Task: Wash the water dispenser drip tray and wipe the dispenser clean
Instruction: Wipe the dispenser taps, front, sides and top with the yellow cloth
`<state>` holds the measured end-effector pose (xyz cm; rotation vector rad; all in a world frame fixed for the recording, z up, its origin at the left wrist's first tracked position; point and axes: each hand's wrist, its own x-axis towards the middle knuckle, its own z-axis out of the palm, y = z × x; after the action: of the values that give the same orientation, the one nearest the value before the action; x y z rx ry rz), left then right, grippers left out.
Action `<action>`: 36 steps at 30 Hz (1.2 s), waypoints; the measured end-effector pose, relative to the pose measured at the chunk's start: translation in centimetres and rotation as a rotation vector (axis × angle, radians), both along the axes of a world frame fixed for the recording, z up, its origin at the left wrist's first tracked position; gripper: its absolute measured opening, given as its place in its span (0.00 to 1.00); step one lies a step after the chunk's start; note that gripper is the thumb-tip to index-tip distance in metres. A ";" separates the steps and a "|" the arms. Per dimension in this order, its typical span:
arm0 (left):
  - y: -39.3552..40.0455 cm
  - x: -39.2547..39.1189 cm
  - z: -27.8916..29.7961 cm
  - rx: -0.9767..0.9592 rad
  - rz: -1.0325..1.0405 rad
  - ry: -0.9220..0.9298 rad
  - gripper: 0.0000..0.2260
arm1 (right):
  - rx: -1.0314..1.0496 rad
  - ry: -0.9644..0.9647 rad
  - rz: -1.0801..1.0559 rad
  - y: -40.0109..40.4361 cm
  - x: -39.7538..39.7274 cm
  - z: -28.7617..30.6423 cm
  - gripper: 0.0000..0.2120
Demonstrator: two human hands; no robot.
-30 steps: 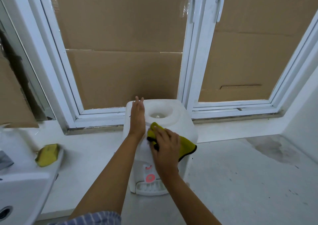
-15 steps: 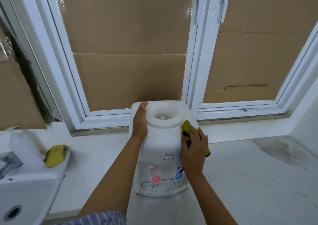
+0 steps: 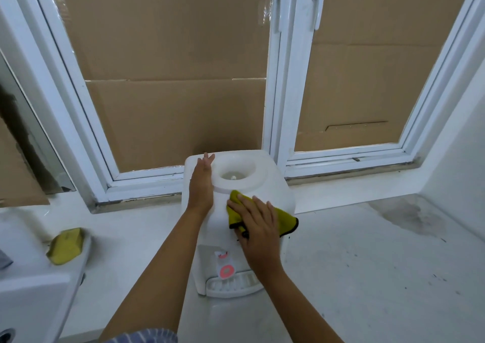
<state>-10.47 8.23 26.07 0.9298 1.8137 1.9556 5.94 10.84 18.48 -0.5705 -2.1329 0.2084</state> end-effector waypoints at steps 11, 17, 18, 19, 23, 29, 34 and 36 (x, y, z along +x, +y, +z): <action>1.4 0.7 -1.5 -0.596 0.098 0.889 0.29 | -0.555 -0.045 -0.175 7.7 0.1 5.3 0.24; 1.4 0.7 -1.3 -0.623 0.087 0.909 0.29 | -0.620 -0.283 -0.128 10.0 -1.0 7.7 0.31; 1.5 0.8 -1.1 -0.632 0.084 0.896 0.30 | -0.608 -0.277 -0.118 9.8 -0.7 7.6 0.30; 1.6 0.8 -0.9 -0.648 0.083 0.874 0.30 | -0.583 -0.273 -0.115 9.6 -0.5 7.2 0.29; 2.8 1.4 -0.1 -0.688 0.273 0.860 0.31 | -0.461 -0.242 -0.134 8.2 0.5 5.8 0.27; 6.4 2.1 0.4 -0.733 0.309 0.891 0.37 | -0.465 -0.230 -0.103 8.5 0.2 5.8 0.26; 6.5 2.2 -1.1 -0.704 0.448 0.943 0.34 | -0.560 -0.241 -0.020 11.1 -0.9 6.9 0.25; 6.4 2.5 -1.1 -0.718 0.476 0.891 0.34 | -0.636 -0.231 0.031 12.4 -2.1 8.0 0.25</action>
<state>-7.96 14.67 24.94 1.2665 3.1489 0.8643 3.86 23.26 26.47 -0.9601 -2.2871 0.8953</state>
